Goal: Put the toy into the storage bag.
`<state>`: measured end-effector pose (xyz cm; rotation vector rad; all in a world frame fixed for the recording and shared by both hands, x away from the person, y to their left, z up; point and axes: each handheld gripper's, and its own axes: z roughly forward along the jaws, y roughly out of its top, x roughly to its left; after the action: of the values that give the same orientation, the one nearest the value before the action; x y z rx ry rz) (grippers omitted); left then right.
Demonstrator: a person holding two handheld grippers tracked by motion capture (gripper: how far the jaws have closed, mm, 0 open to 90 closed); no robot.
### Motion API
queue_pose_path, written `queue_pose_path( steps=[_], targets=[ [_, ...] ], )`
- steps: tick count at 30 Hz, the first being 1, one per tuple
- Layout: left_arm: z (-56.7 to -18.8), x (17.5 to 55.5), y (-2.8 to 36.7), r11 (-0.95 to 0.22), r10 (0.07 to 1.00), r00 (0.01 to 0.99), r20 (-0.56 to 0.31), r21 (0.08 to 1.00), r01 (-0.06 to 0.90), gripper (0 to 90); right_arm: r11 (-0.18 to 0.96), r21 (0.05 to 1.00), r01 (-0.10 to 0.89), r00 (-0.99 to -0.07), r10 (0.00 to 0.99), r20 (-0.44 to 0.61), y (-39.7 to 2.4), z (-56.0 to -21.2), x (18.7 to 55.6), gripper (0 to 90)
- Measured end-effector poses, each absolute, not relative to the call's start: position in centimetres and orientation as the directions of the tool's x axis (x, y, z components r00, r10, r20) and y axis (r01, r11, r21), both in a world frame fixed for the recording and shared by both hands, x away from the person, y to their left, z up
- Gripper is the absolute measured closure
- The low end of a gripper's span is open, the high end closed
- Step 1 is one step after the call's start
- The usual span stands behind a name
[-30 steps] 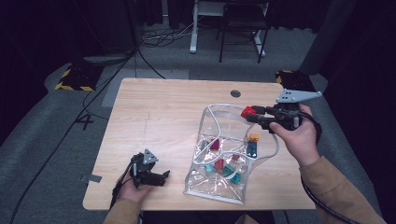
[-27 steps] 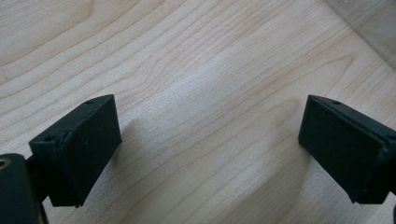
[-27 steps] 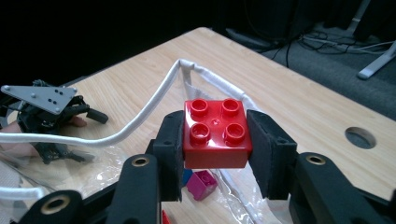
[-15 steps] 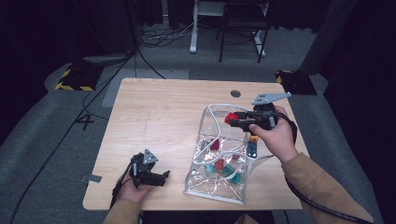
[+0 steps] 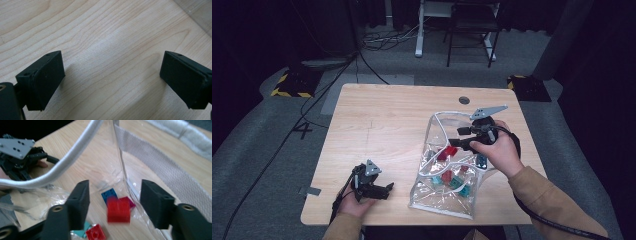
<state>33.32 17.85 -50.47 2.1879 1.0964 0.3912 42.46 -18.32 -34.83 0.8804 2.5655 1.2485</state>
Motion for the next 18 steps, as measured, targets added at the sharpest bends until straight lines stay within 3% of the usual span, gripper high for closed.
queue_pose_path(
  steps=[18],
  targets=[
    [-50.5, 33.3, 17.9, -0.439, 0.795, 0.606, -0.023, 0.668, 0.601, 5.7, 0.348, 0.884, 0.312, -0.780, 0.625, 0.030, -24.6, -28.8, 39.2, 31.7]
  ],
)
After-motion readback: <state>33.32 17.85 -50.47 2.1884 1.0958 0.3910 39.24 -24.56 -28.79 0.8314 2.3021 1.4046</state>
